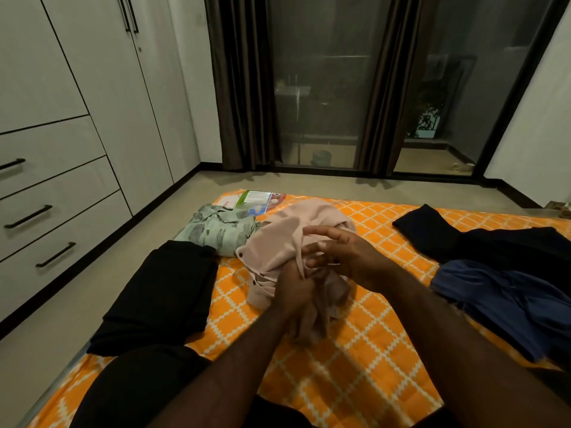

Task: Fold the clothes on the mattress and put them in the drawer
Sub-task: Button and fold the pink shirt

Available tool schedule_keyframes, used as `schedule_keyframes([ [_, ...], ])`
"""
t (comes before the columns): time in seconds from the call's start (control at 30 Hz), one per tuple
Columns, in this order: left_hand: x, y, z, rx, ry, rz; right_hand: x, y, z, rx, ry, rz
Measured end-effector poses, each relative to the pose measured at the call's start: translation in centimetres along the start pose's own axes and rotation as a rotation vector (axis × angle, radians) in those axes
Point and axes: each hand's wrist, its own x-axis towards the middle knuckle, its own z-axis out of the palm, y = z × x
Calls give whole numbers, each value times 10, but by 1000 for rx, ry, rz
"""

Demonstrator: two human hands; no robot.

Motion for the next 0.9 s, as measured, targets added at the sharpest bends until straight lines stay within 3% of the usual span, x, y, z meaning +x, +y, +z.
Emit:
schedule_keyframes([
  [0.07, 2, 0, -9, -82, 126, -94, 4, 0, 1, -85, 166, -27],
  [0.13, 7, 2, -19, -260, 279, -269, 11, 10, -8, -106, 476, -29],
  [0.2, 9, 10, -28, -600, 264, -409, 12, 22, -22, -47, 738, 42],
  [0.27, 6, 21, -34, -911, 202, -495, 7, 33, -34, 32, 843, 235],
  [0.4, 3, 35, -43, -1145, 127, -550, 0, 51, -26, 354, 615, 508],
  [0.6, 5, 37, -45, -1119, 131, -520, 8, 45, -8, 662, 434, 334],
  [0.73, 9, 43, -47, -1109, 158, -427, 7, 35, -16, 772, 572, 197],
  [0.9, 20, 21, -57, -987, 370, -343, -6, 1, -37, 943, 675, 18],
])
